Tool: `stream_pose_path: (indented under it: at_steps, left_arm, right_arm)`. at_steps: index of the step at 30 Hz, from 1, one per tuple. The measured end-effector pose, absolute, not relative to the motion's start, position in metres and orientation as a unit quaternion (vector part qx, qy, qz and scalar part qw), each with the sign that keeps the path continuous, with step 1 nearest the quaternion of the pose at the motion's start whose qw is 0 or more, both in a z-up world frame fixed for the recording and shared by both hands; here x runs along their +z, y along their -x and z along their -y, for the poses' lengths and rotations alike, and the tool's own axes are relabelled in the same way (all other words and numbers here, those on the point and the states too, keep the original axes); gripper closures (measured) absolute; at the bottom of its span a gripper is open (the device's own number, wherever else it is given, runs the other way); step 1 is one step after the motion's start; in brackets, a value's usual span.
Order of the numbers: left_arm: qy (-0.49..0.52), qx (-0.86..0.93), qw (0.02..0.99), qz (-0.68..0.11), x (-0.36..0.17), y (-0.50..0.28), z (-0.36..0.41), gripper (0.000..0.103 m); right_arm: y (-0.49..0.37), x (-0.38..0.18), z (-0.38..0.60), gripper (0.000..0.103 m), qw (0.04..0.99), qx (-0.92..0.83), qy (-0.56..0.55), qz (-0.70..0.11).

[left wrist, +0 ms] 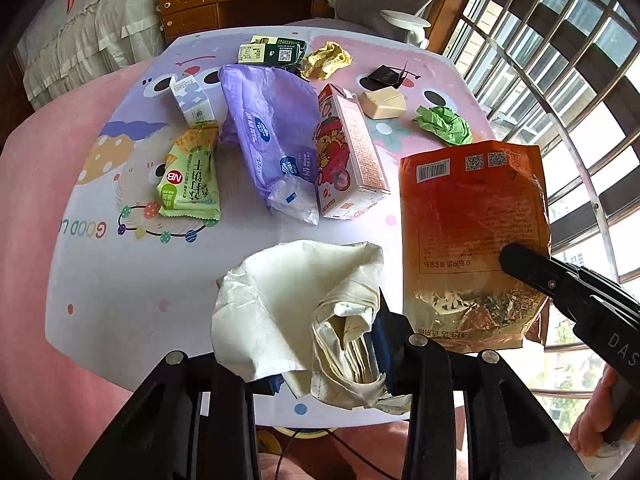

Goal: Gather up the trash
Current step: 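Carry the orange bag and white tissue down over the trash bin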

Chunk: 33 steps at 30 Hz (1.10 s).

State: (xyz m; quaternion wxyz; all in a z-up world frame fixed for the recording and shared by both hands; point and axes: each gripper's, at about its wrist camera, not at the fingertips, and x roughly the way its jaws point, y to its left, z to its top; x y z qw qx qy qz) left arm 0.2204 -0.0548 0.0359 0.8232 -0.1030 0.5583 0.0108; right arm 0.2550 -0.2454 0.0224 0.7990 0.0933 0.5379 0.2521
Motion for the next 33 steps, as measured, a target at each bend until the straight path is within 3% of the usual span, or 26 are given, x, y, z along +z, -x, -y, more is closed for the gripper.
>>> stream_pose_path:
  at_steps: [7,15,26,33]
  left_arm:
    - [0.062,-0.041,0.847,-0.526,0.067,-0.149,0.020,0.068]
    - [0.023,-0.087,0.853,-0.515,0.066,-0.063,-0.014,0.068]
    - [-0.002,-0.123,0.814,-0.567,-0.004,0.029,-0.013,0.068]
    - [-0.001,-0.111,0.777,-0.619,-0.100,0.057,0.003,0.068]
  right_arm:
    - [-0.170,0.043,0.230,0.101,0.821,0.199,-0.107,-0.524]
    - [-0.073,0.047,0.197,0.101,0.834,0.147,-0.115,-0.519]
    - [0.033,-0.002,0.178,0.101,0.789,0.113,-0.109,-0.594]
    - [0.054,-0.113,0.174,0.101,0.742,0.094,-0.114,-0.654]
